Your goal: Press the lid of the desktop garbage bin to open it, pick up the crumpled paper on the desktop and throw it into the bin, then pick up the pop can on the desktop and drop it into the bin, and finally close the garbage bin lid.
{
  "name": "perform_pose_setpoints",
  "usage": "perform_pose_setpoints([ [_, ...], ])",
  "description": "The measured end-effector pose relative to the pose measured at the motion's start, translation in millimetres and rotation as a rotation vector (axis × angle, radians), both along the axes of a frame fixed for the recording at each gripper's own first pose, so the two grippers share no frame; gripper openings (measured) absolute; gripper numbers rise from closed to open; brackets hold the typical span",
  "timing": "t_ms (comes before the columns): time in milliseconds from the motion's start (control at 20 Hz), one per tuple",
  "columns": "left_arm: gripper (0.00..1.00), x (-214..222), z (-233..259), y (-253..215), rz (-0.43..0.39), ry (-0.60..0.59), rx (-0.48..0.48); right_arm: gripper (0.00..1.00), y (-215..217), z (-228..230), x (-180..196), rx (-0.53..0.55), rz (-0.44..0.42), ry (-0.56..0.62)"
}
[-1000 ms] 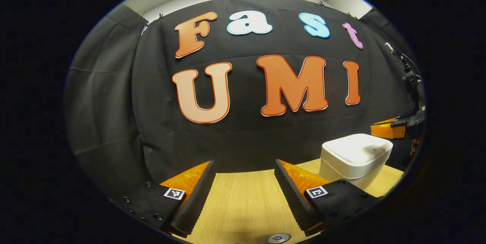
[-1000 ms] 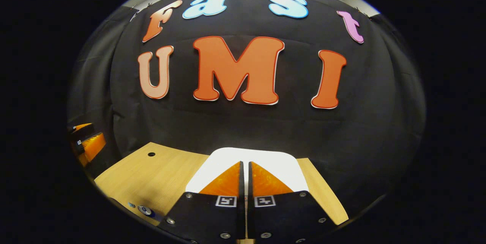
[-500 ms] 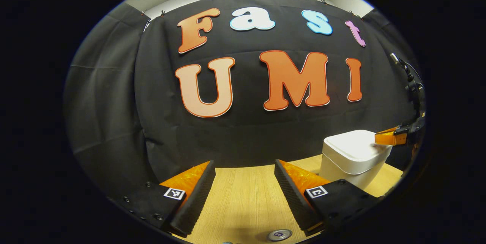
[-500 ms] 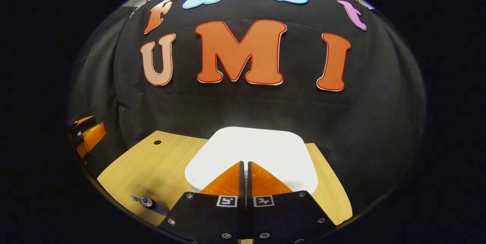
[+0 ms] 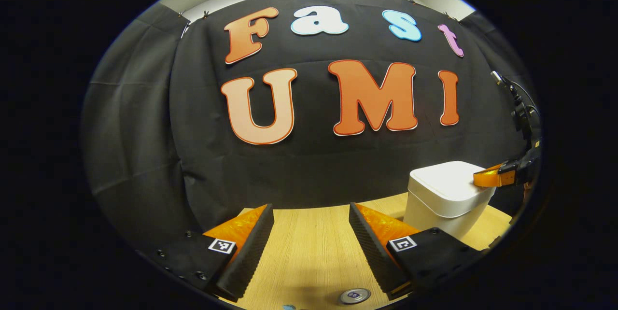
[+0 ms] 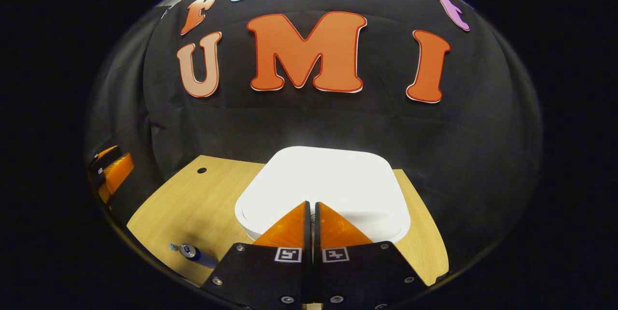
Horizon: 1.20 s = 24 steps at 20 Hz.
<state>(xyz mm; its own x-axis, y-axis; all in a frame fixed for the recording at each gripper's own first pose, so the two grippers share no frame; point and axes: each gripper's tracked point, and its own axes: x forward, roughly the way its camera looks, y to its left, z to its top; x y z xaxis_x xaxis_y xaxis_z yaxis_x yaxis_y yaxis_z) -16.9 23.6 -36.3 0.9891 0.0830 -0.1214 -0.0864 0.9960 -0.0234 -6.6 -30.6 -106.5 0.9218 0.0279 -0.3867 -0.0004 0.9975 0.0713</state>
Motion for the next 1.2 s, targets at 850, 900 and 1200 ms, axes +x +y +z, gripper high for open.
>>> perform_pose_setpoints([
  [850,0.99,-5.7,-48.0,40.0,0.026,0.08,-0.036,0.61,-11.2,93.2,-8.2,-0.138,-0.082,-0.351],
  [900,1.0,-6.4,-55.5,41.9,0.025,0.094,-0.035,0.82,-7.4,94.7,-10.7,-0.126,-0.077,-0.36],
  [1200,1.0,-13.6,-110.1,49.9,0.005,0.223,-0.034,0.96,44.2,71.5,-18.9,-0.051,0.046,-0.315],
])
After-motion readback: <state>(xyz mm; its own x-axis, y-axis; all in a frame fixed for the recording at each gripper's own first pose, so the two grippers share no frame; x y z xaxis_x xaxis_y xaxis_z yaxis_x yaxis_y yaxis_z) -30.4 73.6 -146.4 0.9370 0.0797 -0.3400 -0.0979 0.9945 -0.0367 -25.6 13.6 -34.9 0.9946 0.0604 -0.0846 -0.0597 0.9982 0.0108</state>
